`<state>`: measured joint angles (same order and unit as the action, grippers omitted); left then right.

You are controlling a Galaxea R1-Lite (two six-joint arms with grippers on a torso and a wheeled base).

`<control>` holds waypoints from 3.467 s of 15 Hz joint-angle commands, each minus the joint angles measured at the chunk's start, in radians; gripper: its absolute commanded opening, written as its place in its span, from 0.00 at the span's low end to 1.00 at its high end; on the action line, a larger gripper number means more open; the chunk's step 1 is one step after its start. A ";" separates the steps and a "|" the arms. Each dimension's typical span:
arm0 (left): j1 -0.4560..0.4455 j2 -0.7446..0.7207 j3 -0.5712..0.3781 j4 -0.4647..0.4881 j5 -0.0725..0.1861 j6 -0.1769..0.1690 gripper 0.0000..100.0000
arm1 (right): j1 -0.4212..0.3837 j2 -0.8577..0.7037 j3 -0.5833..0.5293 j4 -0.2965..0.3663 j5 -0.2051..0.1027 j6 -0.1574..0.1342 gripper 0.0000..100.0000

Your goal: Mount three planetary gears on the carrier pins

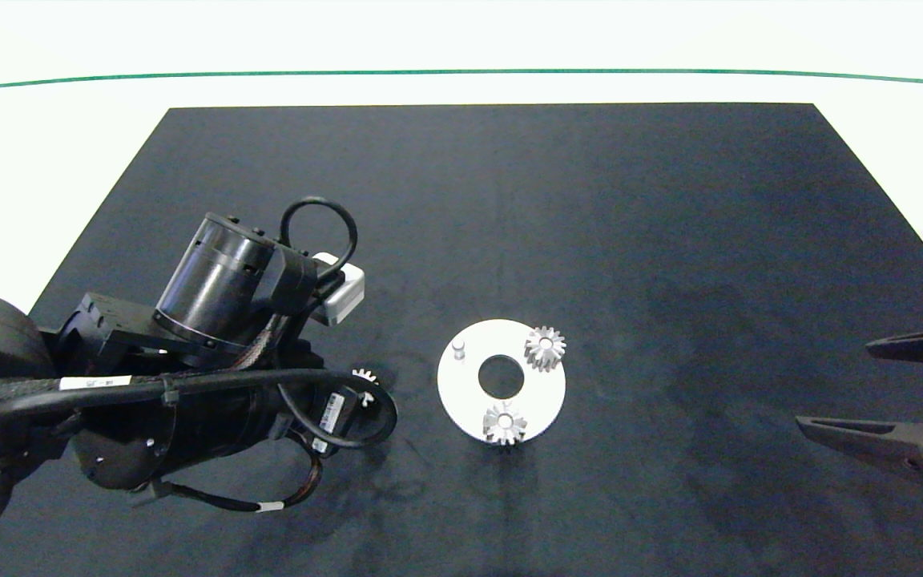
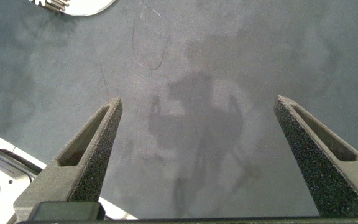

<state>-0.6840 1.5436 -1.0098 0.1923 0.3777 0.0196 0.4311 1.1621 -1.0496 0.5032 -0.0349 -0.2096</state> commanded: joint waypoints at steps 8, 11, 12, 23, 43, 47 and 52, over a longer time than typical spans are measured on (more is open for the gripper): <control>-0.003 -0.013 0.014 -0.005 0.003 0.017 1.00 | 0.000 0.014 0.006 0.003 -0.002 -0.004 1.00; -0.019 0.036 0.016 -0.031 0.003 0.011 1.00 | 0.000 0.016 0.006 0.003 -0.003 -0.004 1.00; -0.019 0.062 0.020 -0.057 0.003 0.013 1.00 | 0.000 0.014 0.006 0.003 -0.002 -0.004 1.00; 0.008 0.093 0.019 -0.070 0.003 0.034 1.00 | -0.002 0.008 0.010 0.003 -0.002 -0.007 1.00; 0.040 0.075 0.068 -0.175 0.000 0.074 1.00 | -0.002 0.013 0.022 0.003 -0.002 -0.007 1.00; 0.049 0.081 0.086 -0.191 -0.003 0.065 1.00 | -0.003 0.013 0.023 0.003 -0.002 -0.007 1.00; 0.060 0.089 0.186 -0.369 -0.005 0.072 1.00 | -0.003 0.010 0.025 0.003 -0.002 -0.010 1.00</control>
<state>-0.6287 1.6289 -0.8443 -0.1694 0.3702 0.0904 0.4277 1.1728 -1.0247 0.5032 -0.0368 -0.2179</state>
